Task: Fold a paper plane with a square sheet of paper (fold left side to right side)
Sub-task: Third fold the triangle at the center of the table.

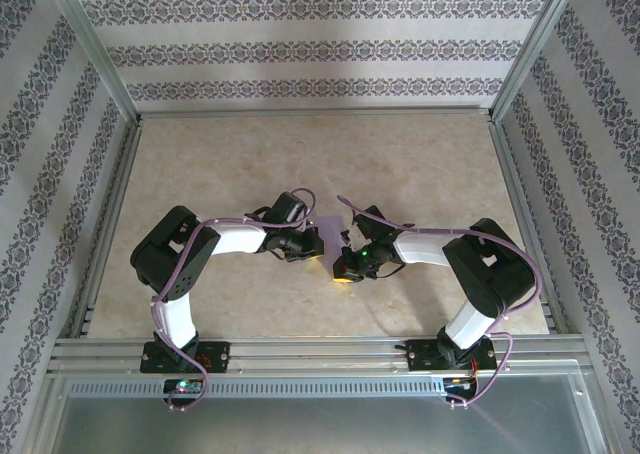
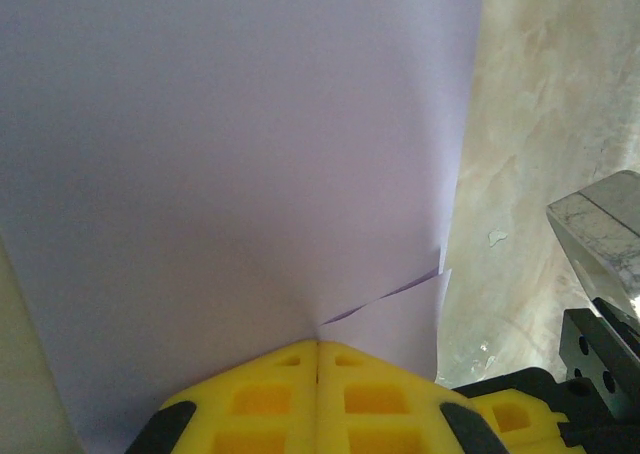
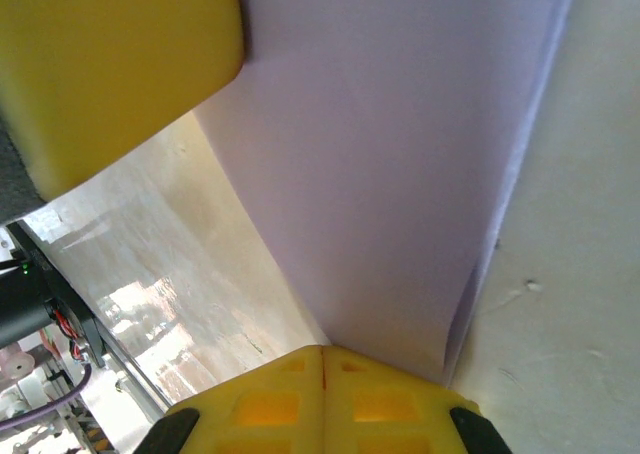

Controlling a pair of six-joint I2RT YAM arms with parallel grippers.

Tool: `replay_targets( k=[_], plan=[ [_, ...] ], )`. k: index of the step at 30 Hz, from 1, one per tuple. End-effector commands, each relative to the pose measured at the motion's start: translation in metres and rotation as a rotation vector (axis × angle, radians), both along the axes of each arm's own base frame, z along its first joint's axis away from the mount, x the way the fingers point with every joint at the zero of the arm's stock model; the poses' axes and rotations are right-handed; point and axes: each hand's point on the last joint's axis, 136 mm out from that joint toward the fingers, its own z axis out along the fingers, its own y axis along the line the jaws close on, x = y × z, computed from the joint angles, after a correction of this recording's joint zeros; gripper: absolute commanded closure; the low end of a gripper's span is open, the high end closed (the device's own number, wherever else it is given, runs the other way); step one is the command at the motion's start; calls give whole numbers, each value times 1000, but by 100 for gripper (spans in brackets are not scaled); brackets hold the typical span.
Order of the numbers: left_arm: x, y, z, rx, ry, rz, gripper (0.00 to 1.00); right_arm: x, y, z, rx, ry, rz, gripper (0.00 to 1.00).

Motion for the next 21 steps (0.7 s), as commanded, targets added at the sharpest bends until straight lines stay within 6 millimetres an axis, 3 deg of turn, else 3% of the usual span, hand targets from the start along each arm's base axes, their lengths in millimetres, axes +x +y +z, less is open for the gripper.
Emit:
replay_targets(
  k=[1,12,21],
  plan=[
    [-17,26,-43,172,77,12,95,-27,-18,-21,-90,72,17,97],
    [-16,24,-44,175,78,7,95,-45,-28,-10,-69,74,-2,97],
    [-14,23,-40,164,69,6,95,-25,-23,46,33,-45,-36,99]
  ],
)
